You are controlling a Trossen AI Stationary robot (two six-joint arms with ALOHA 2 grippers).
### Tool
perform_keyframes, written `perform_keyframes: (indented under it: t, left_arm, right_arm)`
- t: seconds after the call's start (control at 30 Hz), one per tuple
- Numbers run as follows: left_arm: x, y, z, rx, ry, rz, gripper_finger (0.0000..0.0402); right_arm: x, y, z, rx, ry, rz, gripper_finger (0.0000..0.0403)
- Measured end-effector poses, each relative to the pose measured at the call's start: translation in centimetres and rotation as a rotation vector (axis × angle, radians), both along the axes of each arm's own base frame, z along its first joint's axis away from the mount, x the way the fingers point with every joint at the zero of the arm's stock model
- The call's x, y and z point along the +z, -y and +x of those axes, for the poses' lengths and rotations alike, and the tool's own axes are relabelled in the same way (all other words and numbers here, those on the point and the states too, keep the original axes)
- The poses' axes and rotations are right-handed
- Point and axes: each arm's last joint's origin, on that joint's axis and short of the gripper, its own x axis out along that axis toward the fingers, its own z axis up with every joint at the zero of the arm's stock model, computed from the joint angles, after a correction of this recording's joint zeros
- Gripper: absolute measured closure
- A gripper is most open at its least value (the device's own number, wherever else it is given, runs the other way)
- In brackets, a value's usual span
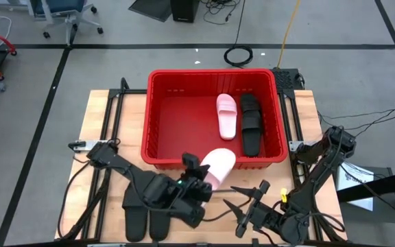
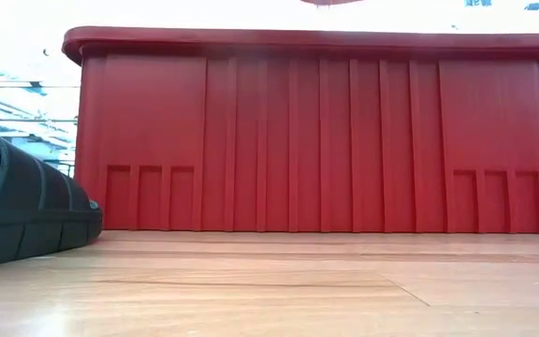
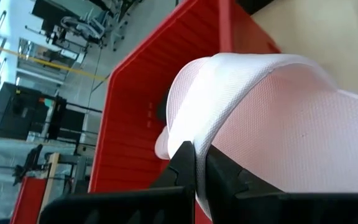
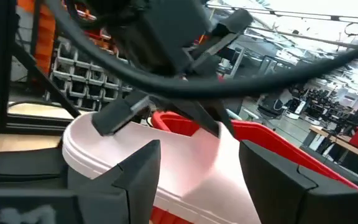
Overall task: Pick and place slides into bin
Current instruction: Put the pink slide into the red organizer bin
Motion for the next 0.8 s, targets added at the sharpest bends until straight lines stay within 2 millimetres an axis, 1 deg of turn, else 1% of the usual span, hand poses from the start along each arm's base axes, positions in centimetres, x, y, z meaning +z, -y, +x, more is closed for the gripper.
perform_keyframes:
  t: [0.17,0.33,0.4,0.6,0.8]
  left_arm:
    - [0.1,-1.4,0.8,0.029,0.004,0.003,0.0392]
    - [0.4,-2.0,1.7,0.009,0.017,0.022,0.0392]
    - [0.6,-2.1,2.0,0.004,0.036,0.022,0.0392]
    - [1.1,-1.9,2.6,-0.028,0.072,0.041,0.0392]
    - [1.2,-1.6,2.5,-0.034,0.084,0.029,0.0392]
  right_arm:
    - [-0.2,0.4,0.4,-0.066,-0.031,-0.051,0.0195]
    - [0.1,1.2,0.8,-0.17,-0.065,-0.098,0.0195]
    - [0.1,1.5,1.1,-0.182,-0.069,-0.102,0.0195]
    - [-0.1,2.4,2.0,-0.217,-0.086,-0.122,0.0195]
    - [-0.1,2.9,2.5,-0.237,-0.116,-0.16,0.0195]
